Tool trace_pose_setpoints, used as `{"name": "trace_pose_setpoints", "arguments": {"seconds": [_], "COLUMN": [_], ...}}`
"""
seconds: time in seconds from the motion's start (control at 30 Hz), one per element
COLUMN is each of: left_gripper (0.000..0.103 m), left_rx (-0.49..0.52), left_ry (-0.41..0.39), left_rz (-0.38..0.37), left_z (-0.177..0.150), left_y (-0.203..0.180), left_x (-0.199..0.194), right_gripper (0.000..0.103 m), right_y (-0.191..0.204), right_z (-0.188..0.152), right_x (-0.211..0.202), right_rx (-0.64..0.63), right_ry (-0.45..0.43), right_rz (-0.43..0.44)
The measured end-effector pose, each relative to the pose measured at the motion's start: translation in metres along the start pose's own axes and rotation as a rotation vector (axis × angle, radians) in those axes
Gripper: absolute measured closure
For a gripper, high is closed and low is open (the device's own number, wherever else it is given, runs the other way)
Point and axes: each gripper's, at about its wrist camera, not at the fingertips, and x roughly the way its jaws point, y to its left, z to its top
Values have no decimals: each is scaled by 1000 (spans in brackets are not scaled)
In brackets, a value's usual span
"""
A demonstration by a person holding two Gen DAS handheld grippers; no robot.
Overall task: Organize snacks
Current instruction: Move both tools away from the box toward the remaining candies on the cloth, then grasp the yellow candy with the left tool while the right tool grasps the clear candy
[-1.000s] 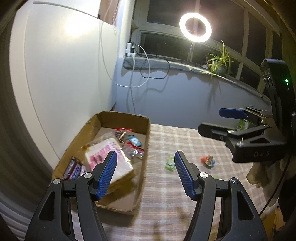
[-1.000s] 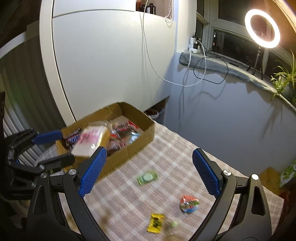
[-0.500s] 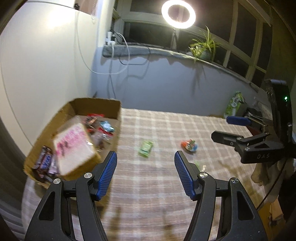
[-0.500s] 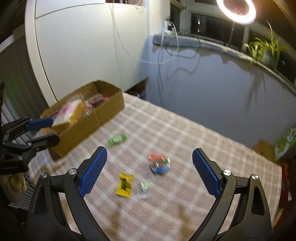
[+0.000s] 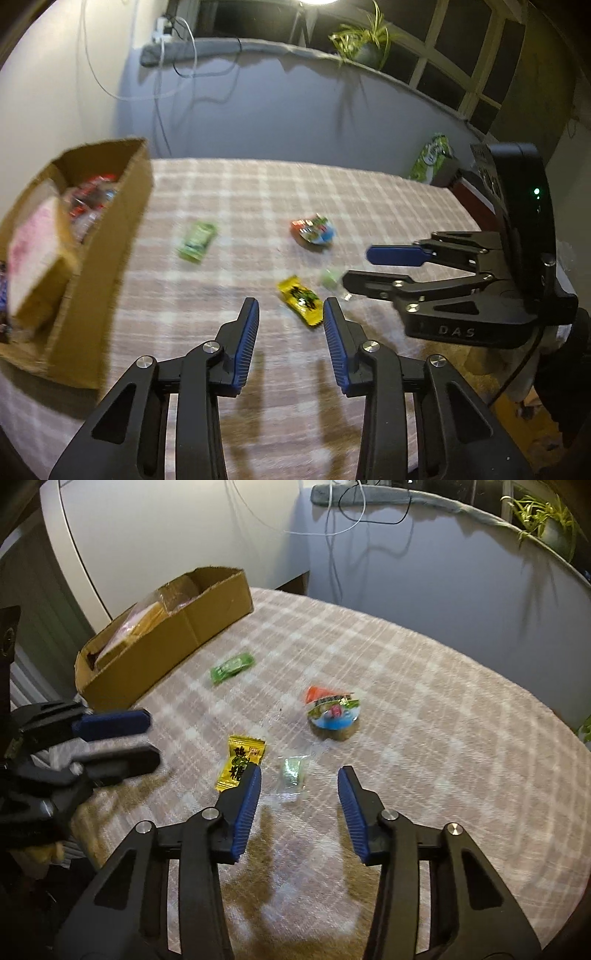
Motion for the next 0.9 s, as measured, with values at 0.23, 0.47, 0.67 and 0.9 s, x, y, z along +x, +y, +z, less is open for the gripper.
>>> {"name": "trace_pose_setpoints", "arguments": {"seconds": [0.23, 0.47, 0.67, 0.9], "left_gripper": [75, 75, 75, 73], "left_rx": [1, 5, 19, 60], "left_ry": [48, 83, 107, 115], "left_rz": [-19, -20, 11, 59], "left_z": [1, 5, 10, 12], "left_y": [-6, -9, -10, -18], "left_x": [20, 38, 53, 63], "right_gripper": [68, 68, 75, 75], "right_y": [-4, -5, -6, -8], "right_z": [0, 2, 3, 6], "right_x": [14, 23, 30, 32], "right_rx": [-3, -17, -44, -75], "right_ry": [21, 31, 42, 42], "right_rz": [20, 27, 6, 1]}}
